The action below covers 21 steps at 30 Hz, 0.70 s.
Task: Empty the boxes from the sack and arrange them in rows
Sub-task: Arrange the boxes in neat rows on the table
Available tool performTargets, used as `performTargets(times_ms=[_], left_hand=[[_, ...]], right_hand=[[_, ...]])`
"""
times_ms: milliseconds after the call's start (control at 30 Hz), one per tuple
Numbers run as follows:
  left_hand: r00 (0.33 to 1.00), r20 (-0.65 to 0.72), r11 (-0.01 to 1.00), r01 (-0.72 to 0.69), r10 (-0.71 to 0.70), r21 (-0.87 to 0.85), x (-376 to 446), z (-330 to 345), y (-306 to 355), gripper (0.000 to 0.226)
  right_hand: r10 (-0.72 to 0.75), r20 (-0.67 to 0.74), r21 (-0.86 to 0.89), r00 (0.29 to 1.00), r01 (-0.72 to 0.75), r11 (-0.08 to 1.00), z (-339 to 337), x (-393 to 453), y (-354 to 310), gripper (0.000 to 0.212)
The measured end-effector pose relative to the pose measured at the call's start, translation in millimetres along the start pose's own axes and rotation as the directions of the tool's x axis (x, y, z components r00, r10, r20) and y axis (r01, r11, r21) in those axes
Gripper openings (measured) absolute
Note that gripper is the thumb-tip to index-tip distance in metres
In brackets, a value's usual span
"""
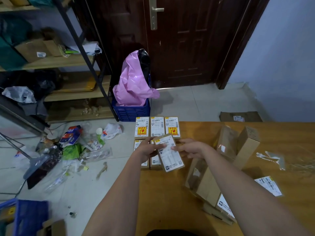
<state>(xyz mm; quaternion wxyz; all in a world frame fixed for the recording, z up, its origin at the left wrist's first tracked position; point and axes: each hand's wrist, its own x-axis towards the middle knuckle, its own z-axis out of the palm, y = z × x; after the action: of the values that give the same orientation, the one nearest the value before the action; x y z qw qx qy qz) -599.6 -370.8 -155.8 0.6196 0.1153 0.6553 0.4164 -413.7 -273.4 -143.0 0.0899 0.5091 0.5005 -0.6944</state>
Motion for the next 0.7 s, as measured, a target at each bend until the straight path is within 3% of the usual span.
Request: performTargets(times_ms=[67, 167, 233, 300, 367, 500, 700], left_hand=[[0.999, 0.040, 0.998, -0.009, 0.007, 0.055, 6, 1, -1, 0.072], [0.999, 0.017, 0.992, -0.042, 0.040, 0.116, 18, -1, -6, 0.067], [0.982, -0.144, 0.975, -0.090, 0.120, 0.201, 23, -6, -9, 0.047], [0.900, -0.364, 0.937, -0.116, 0.239, 0.328, 29, -17, -12, 0.026], [0.809, -0.499, 0.910, -0.102, 0.311, 0.401, 33, -32, -18, 0.019], [0.743, -0.608, 0.897, 0.022, 0.281, 0.442, 48, -58, -37, 0.033], [0.793, -0.585, 0.920, 0.086, 0.170, 0.383, 59, -72, -48, 0.055]], right_hand=[[-0.002, -0.012, -0.004, 1.000, 0.002, 1.000, 6, 5, -3, 0.038], [0.005, -0.058, -0.009, 0.998, -0.006, 1.000, 11, 14, -4, 0.034], [0.034, -0.123, 0.001, 0.992, -0.034, 0.999, 9, 23, -1, 0.029], [0.091, -0.208, -0.007, 0.974, -0.094, 0.996, 6, 32, 5, 0.034], [0.145, -0.295, -0.023, 0.945, -0.159, 0.987, 2, 42, 13, 0.040], [0.200, -0.375, -0.006, 0.905, -0.218, 0.976, 3, 60, 24, 0.034], [0.177, -0.442, -0.032, 0.879, -0.213, 0.977, 11, 76, 21, 0.035]])
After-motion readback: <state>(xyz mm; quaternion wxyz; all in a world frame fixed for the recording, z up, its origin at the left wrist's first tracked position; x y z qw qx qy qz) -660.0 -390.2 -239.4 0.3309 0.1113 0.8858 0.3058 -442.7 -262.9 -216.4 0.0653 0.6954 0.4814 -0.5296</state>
